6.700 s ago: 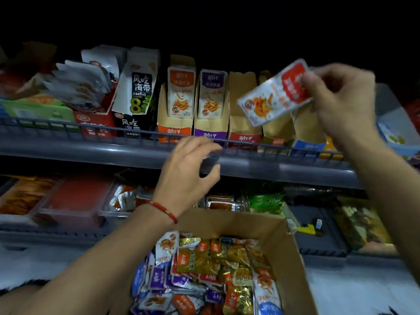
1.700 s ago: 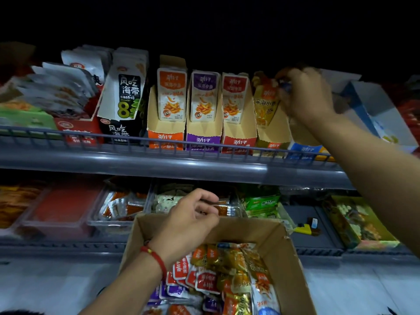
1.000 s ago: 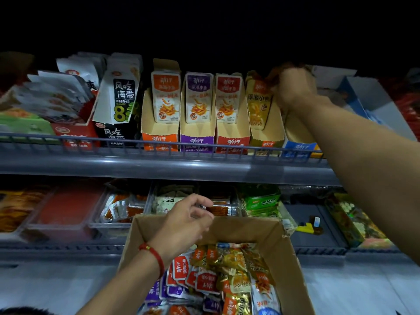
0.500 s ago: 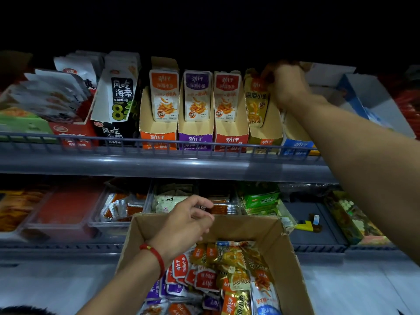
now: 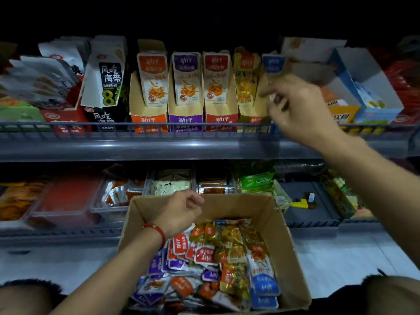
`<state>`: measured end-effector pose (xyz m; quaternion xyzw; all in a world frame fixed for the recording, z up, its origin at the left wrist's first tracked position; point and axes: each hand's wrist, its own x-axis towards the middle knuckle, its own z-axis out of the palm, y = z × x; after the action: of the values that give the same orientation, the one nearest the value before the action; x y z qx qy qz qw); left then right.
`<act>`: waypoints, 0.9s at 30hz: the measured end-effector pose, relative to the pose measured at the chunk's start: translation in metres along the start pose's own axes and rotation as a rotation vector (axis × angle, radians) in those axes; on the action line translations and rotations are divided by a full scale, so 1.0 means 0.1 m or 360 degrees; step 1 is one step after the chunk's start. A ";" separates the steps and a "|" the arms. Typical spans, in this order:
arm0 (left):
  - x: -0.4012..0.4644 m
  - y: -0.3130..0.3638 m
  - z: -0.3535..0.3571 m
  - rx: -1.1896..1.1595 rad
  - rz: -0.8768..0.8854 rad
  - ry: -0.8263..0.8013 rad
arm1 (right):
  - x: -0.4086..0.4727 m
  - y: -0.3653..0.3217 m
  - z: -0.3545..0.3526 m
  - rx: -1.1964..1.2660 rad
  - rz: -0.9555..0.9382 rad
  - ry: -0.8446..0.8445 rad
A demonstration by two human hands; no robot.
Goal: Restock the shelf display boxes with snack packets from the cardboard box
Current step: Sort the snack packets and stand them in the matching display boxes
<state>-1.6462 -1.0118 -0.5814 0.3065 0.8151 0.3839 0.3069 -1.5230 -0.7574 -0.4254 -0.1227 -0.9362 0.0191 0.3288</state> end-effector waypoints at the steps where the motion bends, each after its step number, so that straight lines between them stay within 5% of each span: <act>1: 0.05 -0.10 0.06 0.0081 -0.0024 -0.0045 | -0.20 -0.07 -0.03 0.0068 0.0032 -0.0101; 7: 0.26 -0.51 0.61 0.0678 -0.0195 -0.0382 | -1.20 -0.25 0.19 0.0415 0.0195 -0.0682; 13: 0.48 -0.56 1.05 0.0876 -0.0461 -0.0093 | -1.38 -0.13 0.45 0.0414 0.0178 -0.0842; 18: 0.55 -0.47 1.10 0.0573 -0.0751 0.0014 | -1.34 -0.06 0.51 0.0526 0.0232 -0.0883; 21: 0.51 -0.44 0.99 -0.0174 -0.0909 -0.0062 | -1.32 -0.03 0.56 0.0543 0.0235 -0.0980; 23: 0.36 -0.33 0.85 -0.0438 -0.0784 -0.0144 | -1.32 -0.03 0.59 0.0570 0.0225 -0.1054; 27: -0.03 0.15 0.48 -0.0321 -0.0183 -0.0216 | -1.30 -0.20 0.61 0.0653 0.0078 -0.1188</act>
<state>-1.6055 -0.9854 -0.5935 0.2521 0.7660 0.4240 0.4121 -1.4677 -0.8055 -0.5503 -0.0618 -0.9646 0.2558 -0.0157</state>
